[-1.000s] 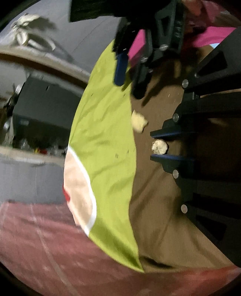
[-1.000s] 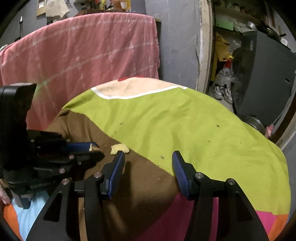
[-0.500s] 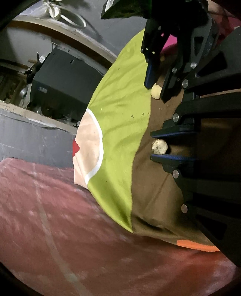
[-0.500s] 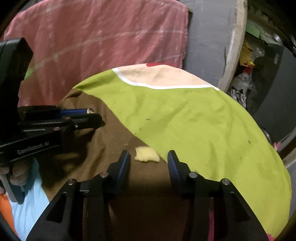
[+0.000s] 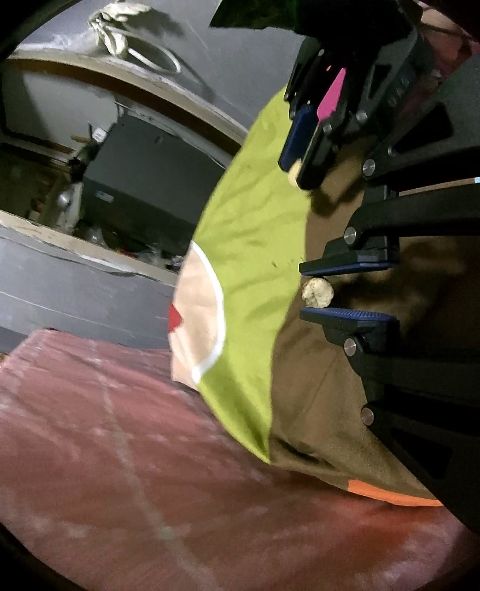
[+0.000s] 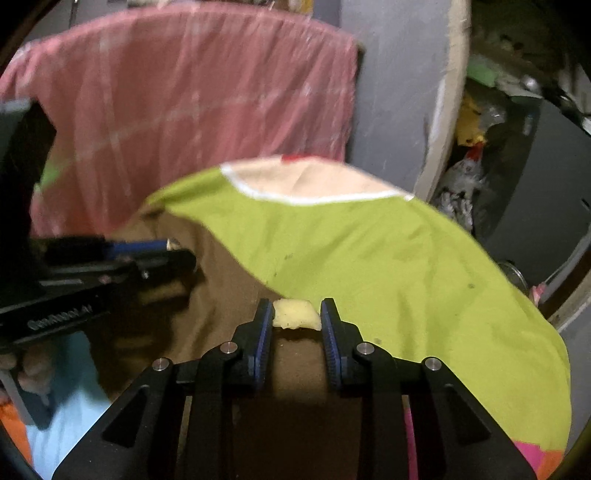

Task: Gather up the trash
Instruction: 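Lift both crumbs and carry them over the blue bucket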

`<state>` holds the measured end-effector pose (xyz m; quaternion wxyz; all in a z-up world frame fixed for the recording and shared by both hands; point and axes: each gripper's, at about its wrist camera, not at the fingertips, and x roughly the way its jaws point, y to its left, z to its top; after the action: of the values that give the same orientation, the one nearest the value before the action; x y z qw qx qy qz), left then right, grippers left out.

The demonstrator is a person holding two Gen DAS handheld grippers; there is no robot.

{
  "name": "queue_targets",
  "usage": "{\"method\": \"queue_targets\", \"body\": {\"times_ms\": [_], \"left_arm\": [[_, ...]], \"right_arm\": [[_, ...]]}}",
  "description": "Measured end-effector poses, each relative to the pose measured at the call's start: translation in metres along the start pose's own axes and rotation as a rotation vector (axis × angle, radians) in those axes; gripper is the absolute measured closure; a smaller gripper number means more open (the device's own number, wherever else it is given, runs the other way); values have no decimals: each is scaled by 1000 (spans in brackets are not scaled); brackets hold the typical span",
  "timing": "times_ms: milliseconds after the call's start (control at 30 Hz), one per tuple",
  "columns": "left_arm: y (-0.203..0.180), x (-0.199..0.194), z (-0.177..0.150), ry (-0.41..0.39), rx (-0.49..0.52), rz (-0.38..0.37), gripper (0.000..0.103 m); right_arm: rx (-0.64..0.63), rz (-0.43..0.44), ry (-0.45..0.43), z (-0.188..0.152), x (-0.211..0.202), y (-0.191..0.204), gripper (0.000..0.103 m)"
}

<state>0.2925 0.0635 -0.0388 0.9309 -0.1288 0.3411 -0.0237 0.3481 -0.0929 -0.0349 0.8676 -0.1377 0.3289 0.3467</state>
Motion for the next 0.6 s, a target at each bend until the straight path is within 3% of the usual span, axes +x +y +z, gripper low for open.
{"method": "queue_targets", "body": {"times_ms": [433,600], "left_arm": [[-56,-66,11,-290,67,-44,89],[-85,-91,15,-394,109,-73,89]], "right_arm": [[31,-177,-391,3,-134,-3,79],[25,-261,-498,0,-182,-3,79]]}}
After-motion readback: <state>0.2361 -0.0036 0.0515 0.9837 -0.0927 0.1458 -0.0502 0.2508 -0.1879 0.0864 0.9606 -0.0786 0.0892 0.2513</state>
